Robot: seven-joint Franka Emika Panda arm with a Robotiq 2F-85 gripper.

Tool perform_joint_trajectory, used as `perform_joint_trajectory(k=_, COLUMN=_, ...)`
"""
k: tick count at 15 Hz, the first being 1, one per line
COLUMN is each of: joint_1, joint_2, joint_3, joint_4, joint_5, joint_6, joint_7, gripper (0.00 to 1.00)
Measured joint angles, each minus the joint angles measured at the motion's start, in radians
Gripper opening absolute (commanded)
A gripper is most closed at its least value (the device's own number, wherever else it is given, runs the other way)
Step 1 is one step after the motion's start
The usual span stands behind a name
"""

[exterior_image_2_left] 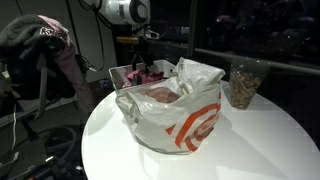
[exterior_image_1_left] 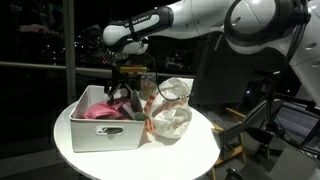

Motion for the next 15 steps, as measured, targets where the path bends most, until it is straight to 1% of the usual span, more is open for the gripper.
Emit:
perform_joint_trajectory(k=9, joint_1=0.045, joint_2=0.152, joint_3=-0.047, joint_4=0.184, joint_5=-0.074, joint_6=-0.001, joint_7=0.003, gripper=1.0)
perform_joint_trajectory(k=10, joint_1=0.047, joint_2=0.169, joint_3=-0.052, joint_4=0.201, joint_5=-0.076, joint_6=-0.002, joint_7=0.003, gripper=0.75)
perform_joint_trajectory(k=11, joint_1=0.047, joint_2=0.184, joint_3=-0.055, joint_4=0.214, joint_5=-0.076, joint_6=-0.002, joint_7=0.004, gripper=0.74)
perform_joint_trajectory(k=12, joint_1=0.047, joint_2=0.195, joint_3=-0.058, joint_4=0.227, joint_5=-0.076, joint_6=-0.003, joint_7=0.004, gripper=0.68)
perform_joint_trajectory(k=13, joint_1=0.047, joint_2=0.203, joint_3=-0.06, joint_4=0.236, joint_5=-0.076, joint_6=-0.003, joint_7=0.006, gripper=0.58)
perform_joint_trajectory(k=14, joint_1=0.047, joint_2=0.207, joint_3=-0.061, joint_4=0.241, joint_5=-0.076, joint_6=-0.003, joint_7=0.009, gripper=0.5)
perform_joint_trajectory(k=15, joint_1=0.047, joint_2=0.208, joint_3=-0.062, joint_4=0.246, joint_5=-0.076, joint_6=-0.003, joint_7=0.012, gripper=0.44)
